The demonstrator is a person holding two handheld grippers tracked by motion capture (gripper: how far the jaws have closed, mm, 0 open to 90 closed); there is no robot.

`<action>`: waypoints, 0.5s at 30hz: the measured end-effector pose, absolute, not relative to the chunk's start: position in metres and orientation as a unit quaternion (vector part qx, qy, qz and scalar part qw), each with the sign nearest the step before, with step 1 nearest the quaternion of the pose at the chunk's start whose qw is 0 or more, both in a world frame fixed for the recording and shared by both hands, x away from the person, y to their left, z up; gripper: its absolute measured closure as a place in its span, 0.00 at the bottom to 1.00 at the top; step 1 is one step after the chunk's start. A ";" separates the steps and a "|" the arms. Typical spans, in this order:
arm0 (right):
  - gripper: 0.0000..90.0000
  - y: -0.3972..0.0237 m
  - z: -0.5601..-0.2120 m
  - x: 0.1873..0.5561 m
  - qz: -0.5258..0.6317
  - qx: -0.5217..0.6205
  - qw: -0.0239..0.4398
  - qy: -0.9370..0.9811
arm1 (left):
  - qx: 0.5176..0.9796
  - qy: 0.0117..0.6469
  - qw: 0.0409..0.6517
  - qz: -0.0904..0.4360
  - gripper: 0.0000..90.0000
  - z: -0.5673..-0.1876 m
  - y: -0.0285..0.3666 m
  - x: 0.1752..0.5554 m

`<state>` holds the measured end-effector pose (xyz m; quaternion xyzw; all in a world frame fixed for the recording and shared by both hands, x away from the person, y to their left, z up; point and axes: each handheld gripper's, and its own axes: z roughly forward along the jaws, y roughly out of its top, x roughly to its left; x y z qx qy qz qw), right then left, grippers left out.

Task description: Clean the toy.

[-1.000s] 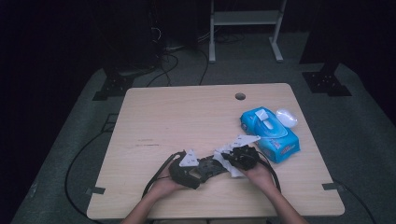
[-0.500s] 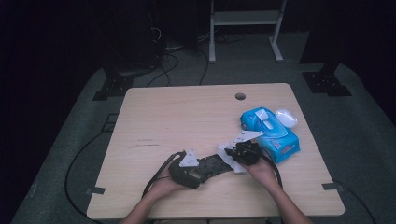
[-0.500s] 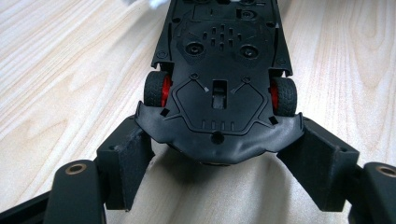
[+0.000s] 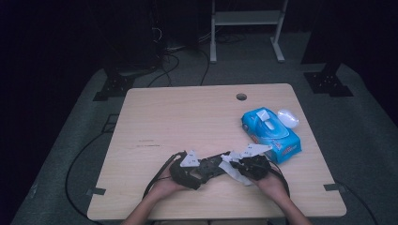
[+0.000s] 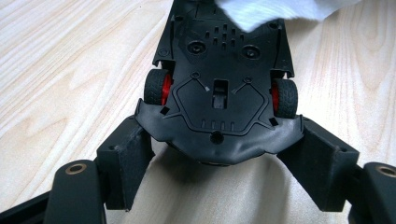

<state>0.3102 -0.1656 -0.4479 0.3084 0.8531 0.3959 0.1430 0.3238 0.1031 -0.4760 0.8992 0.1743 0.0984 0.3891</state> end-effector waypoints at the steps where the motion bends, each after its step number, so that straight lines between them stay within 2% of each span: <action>1: 0.92 -0.166 -0.448 0.308 0.397 0.308 0.141 0.853 | 0.899 0.174 0.390 0.097 0.29 -0.476 0.103 0.324; 8: 0.92 -0.146 -0.448 0.306 0.406 0.286 0.118 0.860 | 0.898 0.176 0.391 0.096 0.29 -0.476 0.103 0.324; 10: 0.92 -0.139 -0.448 0.306 0.401 0.274 0.126 0.865 | 0.899 0.176 0.390 0.096 0.29 -0.476 0.103 0.324; 15: 0.92 -0.152 -0.447 0.310 0.403 0.292 0.122 0.859 | 0.899 0.174 0.391 0.094 0.29 -0.476 0.105 0.325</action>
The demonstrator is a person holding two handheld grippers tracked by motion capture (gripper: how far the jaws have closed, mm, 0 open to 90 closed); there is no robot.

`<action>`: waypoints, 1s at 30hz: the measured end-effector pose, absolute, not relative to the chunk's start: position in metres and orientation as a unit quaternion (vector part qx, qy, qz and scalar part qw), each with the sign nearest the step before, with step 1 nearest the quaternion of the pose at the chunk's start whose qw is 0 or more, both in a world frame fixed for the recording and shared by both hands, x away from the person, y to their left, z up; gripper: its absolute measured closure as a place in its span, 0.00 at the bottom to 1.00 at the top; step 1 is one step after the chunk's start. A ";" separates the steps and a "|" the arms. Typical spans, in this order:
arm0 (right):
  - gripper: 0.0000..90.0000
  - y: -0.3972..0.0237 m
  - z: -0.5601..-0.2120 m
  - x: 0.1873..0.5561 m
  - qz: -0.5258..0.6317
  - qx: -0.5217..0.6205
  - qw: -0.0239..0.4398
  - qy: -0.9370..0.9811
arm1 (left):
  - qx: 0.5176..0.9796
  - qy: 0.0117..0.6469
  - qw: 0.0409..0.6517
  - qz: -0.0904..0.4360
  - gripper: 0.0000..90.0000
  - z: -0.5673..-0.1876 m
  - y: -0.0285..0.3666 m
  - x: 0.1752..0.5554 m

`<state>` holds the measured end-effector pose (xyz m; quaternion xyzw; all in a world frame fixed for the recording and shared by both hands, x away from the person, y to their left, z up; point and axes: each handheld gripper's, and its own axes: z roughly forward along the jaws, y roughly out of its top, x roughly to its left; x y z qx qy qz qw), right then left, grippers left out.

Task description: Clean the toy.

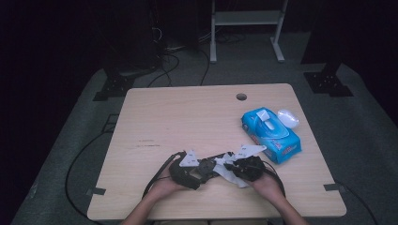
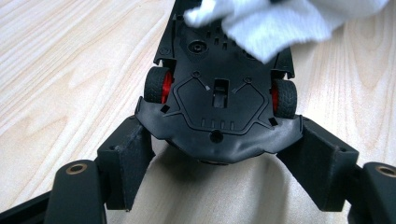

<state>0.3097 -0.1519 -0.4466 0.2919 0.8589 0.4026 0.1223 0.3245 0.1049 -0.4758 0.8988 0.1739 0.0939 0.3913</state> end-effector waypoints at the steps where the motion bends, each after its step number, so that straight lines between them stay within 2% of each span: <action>1: 0.92 -0.157 -0.447 0.310 0.400 0.296 0.127 0.858 | 0.899 0.174 0.391 0.093 0.29 -0.476 0.105 0.325; 8: 0.92 -0.170 -0.449 0.309 0.407 0.312 0.118 0.850 | 0.897 0.183 0.392 0.088 0.29 -0.475 0.105 0.326; 15: 0.92 -0.168 -0.450 0.305 0.407 0.299 0.120 0.855 | 0.878 0.218 0.426 0.030 0.22 -0.472 0.111 0.333; 21: 0.91 -0.168 -0.452 0.302 0.410 0.289 0.116 0.857 | 0.853 0.252 0.457 -0.026 0.22 -0.470 0.117 0.341; 30: 0.91 -0.168 -0.453 0.297 0.409 0.277 0.128 0.860 | 0.848 0.285 0.443 -0.058 0.23 -0.478 0.115 0.348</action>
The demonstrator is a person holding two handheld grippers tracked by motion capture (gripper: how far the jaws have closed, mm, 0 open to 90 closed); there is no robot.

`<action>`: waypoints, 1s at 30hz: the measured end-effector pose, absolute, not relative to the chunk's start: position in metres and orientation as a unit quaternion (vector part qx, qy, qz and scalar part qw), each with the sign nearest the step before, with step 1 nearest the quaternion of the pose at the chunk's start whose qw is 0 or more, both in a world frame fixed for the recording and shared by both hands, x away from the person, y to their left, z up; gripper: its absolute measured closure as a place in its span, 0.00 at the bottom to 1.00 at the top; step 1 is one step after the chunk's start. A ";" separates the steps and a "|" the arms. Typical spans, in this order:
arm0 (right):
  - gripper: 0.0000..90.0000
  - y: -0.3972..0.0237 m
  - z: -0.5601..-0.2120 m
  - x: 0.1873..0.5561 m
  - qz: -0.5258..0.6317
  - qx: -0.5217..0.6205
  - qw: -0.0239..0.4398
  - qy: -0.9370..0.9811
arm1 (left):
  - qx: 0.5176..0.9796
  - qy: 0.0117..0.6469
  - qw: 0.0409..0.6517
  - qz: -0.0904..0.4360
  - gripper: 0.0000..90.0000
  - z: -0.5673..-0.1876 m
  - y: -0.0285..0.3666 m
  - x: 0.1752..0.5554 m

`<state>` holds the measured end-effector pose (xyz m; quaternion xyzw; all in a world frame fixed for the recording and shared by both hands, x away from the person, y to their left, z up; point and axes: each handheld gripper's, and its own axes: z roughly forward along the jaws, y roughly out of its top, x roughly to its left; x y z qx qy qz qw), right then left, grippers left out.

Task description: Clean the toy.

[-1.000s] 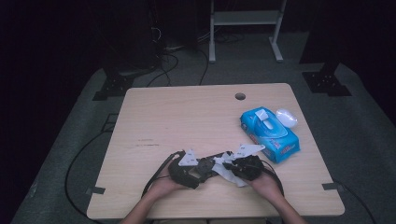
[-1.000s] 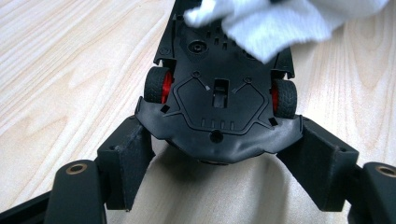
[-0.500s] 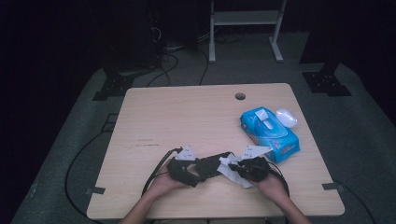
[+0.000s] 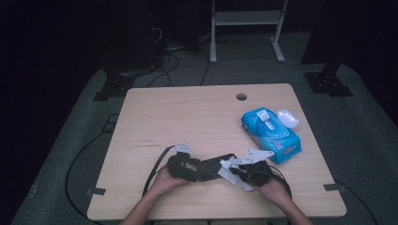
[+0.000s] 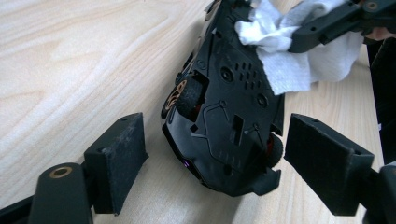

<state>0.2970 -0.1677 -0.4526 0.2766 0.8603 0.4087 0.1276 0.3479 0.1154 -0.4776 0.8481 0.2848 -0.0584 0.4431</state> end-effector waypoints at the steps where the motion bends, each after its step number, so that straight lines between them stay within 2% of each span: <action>1: 0.91 -0.168 -0.453 0.296 0.410 0.274 0.127 0.860 | 0.849 0.284 0.442 -0.059 0.24 -0.478 0.115 0.349; 7: 0.91 -0.168 -0.453 0.293 0.410 0.266 0.134 0.862 | 0.848 0.279 0.446 -0.062 0.32 -0.478 0.114 0.346; 13: 0.91 -0.169 -0.454 0.291 0.414 0.266 0.133 0.860 | 0.852 0.271 0.444 -0.061 0.32 -0.477 0.114 0.345; 19: 0.92 -0.171 -0.456 0.288 0.419 0.263 0.137 0.858 | 0.865 0.240 0.440 -0.030 0.33 -0.474 0.112 0.339; 30: 0.92 -0.171 -0.458 0.279 0.421 0.249 0.147 0.860 | 0.847 0.277 0.448 -0.076 0.32 -0.480 0.110 0.343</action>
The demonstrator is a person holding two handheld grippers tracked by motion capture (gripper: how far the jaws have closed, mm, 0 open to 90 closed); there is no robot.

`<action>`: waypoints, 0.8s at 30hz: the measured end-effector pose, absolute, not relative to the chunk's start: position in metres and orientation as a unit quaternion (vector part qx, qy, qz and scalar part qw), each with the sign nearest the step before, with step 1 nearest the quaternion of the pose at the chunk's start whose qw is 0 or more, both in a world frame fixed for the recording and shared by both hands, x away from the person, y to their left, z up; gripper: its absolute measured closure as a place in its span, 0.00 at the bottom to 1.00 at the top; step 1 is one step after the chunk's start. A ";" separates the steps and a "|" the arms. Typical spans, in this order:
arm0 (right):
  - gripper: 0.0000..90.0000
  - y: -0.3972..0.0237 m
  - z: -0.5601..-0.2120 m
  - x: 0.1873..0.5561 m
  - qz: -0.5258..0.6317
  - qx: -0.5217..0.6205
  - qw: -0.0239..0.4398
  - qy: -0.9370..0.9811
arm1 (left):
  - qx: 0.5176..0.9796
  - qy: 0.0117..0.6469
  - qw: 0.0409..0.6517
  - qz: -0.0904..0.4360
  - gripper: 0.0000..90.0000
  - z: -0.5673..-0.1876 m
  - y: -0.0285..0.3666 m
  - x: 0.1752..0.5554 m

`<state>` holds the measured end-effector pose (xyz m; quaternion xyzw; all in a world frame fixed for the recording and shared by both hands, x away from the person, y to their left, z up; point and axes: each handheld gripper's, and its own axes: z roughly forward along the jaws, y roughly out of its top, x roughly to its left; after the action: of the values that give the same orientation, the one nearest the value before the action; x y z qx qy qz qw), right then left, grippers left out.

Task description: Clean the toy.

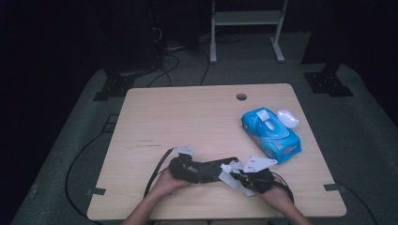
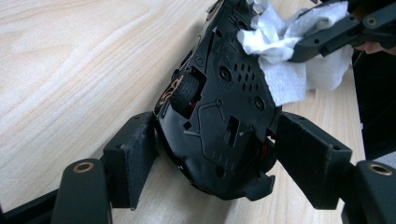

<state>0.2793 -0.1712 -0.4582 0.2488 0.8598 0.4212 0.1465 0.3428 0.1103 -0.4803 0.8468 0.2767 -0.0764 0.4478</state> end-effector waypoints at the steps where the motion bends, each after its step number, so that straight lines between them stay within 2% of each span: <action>1: 0.92 -0.171 -0.458 0.278 0.421 0.248 0.147 0.860 | 0.846 0.277 0.449 -0.076 0.33 -0.480 0.110 0.342; 12: 0.92 -0.172 -0.452 0.285 0.405 0.244 0.116 0.874 | 0.862 0.240 0.446 -0.023 0.37 -0.475 0.106 0.332; 15: 0.92 -0.176 -0.450 0.290 0.400 0.252 0.117 0.873 | 0.871 0.219 0.440 0.008 0.43 -0.473 0.104 0.326; 17: 0.92 -0.180 -0.450 0.294 0.407 0.263 0.105 0.868 | 0.871 0.217 0.439 0.020 0.43 -0.473 0.102 0.324; 24: 0.91 -0.181 -0.450 0.294 0.409 0.262 0.108 0.867 | 0.882 0.172 0.429 0.087 0.45 -0.468 0.099 0.317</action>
<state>0.2938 -0.1807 -0.4500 0.2623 0.8673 0.4090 0.1084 0.3168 0.0992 -0.4678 0.8825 0.1718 0.0873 0.4291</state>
